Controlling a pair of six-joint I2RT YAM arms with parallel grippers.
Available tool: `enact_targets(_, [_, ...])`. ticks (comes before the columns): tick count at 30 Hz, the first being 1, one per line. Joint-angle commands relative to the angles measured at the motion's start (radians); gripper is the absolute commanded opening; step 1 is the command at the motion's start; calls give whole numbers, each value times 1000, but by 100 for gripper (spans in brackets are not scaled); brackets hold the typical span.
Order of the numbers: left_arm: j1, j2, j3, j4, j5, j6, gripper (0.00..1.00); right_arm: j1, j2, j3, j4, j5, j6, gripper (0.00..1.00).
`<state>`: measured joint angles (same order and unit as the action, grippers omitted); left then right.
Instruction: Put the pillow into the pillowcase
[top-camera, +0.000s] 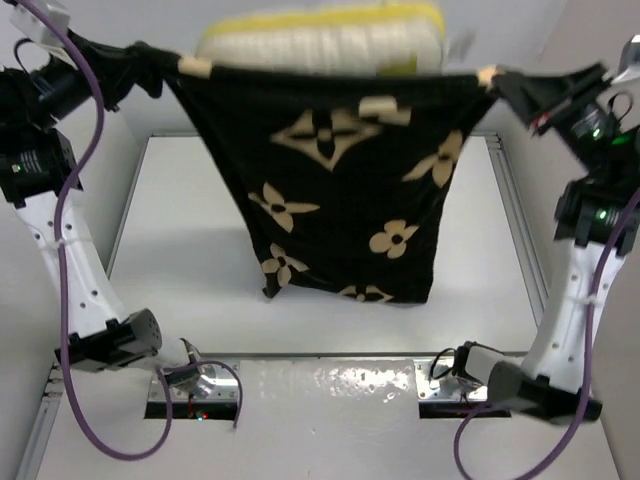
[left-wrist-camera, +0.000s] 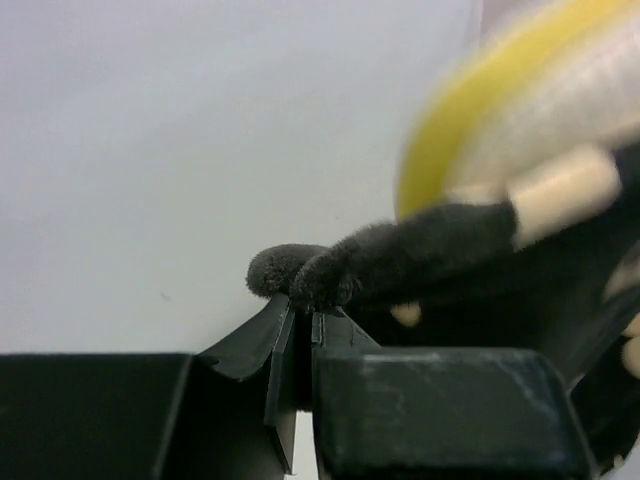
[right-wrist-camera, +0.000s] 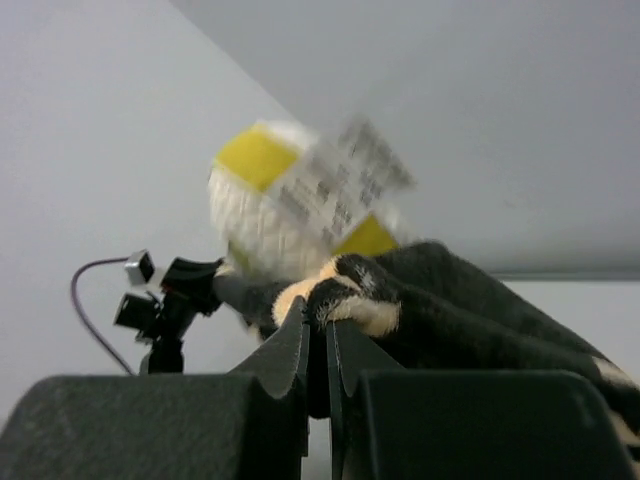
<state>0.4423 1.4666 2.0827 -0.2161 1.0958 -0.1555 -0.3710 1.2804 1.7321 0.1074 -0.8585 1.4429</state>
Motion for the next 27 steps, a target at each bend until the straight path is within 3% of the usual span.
enact_targets(1, [-13, -11, -108, -88, -220, 227, 0, -16, -64, -301, -94, 236, -174, 0])
enact_targets(2, [-25, 30, -78, -236, -250, 269, 0, -17, -41, -307, -132, 213, -159, 0])
enact_targets(5, [-40, 218, 297, -420, -280, 291, 0, 7, 37, -229, 60, 144, -36, 0])
enact_targets(6, [-27, 251, 409, -399, -263, 257, 0, 10, 72, 5, -28, 145, -58, 0])
enact_targets(7, [-18, 265, 524, -341, -249, 166, 0, 4, 162, 165, -102, 153, -117, 0])
enact_targets(8, [10, 236, 508, -136, -243, 90, 0, -5, 207, 456, -189, 156, -125, 0])
enact_targets(9, [24, 191, 447, -18, -238, -2, 0, -37, 270, 554, -183, 147, -71, 0])
enact_targets(10, [35, 81, 283, 159, -241, -12, 1, -60, 273, 607, -148, 138, -28, 0])
enact_targets(12, [16, 8, 188, 164, -245, 51, 1, -106, 210, 440, 47, 113, 69, 0])
enact_targets(13, [6, -12, 145, 99, -217, 62, 1, -106, 94, 299, 102, 127, 65, 0])
enact_targets(14, [-11, -12, 120, 46, -180, 77, 0, -94, 44, 48, 129, 145, 41, 0])
enact_targets(17, [-20, -2, 8, -97, -247, 190, 0, -60, 13, -181, 5, 159, -67, 0])
enact_targets(18, [-17, 44, 29, -132, -264, 229, 0, -60, 37, -189, 26, 123, 14, 0])
enact_targets(19, [1, 76, 169, -208, -278, 240, 0, -72, 78, -171, 193, 57, 89, 0])
enact_targets(21, [28, 160, 342, -195, -269, 187, 0, -92, 112, -70, 323, 52, 224, 0])
enact_targets(22, [70, 167, 399, -143, -249, 165, 0, -121, 160, 136, 255, 50, 211, 0])
enact_targets(23, [85, 153, 392, -73, -237, 64, 0, -132, 186, 252, 185, 50, 176, 0])
enact_targets(25, [93, 56, 267, 99, -220, 37, 1, -141, 204, 387, 36, 64, 59, 0])
enact_targets(27, [56, -47, 52, 113, -194, 63, 1, -119, 137, 277, 26, 62, 19, 0])
